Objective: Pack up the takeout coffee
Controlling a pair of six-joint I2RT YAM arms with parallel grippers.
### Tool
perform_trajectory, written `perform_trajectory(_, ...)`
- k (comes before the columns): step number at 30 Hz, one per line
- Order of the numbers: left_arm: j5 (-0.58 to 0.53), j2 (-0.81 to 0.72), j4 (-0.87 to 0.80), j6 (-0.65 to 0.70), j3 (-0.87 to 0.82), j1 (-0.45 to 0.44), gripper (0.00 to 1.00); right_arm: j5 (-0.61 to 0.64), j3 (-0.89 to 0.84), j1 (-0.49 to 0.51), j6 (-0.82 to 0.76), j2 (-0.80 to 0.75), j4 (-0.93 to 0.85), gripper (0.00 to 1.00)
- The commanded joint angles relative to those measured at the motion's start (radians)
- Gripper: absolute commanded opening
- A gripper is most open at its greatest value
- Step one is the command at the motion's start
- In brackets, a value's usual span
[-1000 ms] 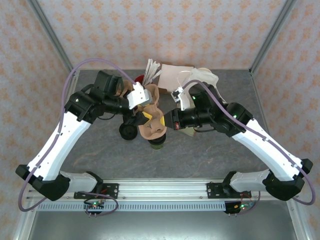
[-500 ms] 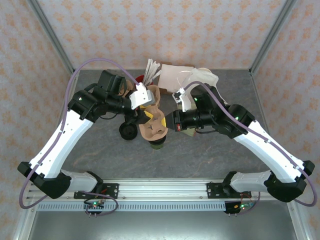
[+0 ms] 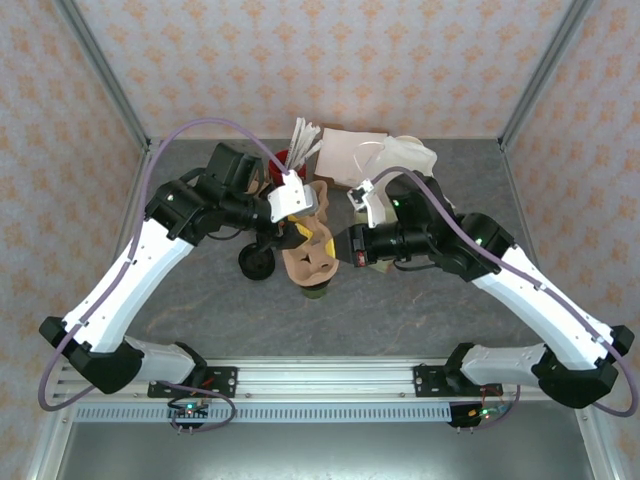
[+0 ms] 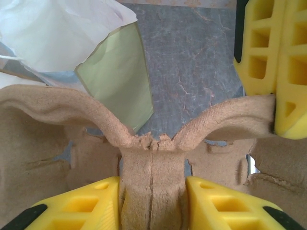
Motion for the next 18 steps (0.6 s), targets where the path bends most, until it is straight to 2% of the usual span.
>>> perform_trajectory(1,-0.009,0.004,-0.002,-0.010,0.030,-0.008,0.36,0.017,-0.009,0.004,-0.004,-0.035,0.028,0.00)
perform_trajectory(6,-0.011,-0.005,0.018,-0.024,0.030,-0.007,0.34,0.034,-0.006,0.004,-0.008,-0.038,0.009,0.00)
perform_trajectory(9,-0.033,-0.006,0.029,-0.044,0.036,-0.007,0.32,0.055,0.001,0.003,-0.012,-0.041,-0.011,0.09)
perform_trajectory(14,-0.081,-0.007,0.038,-0.066,0.046,-0.007,0.32,0.167,0.009,-0.007,-0.011,-0.084,-0.047,0.31)
perform_trajectory(18,-0.105,-0.007,0.040,-0.079,0.051,-0.006,0.32,0.311,0.013,-0.034,0.001,-0.143,-0.074,0.38)
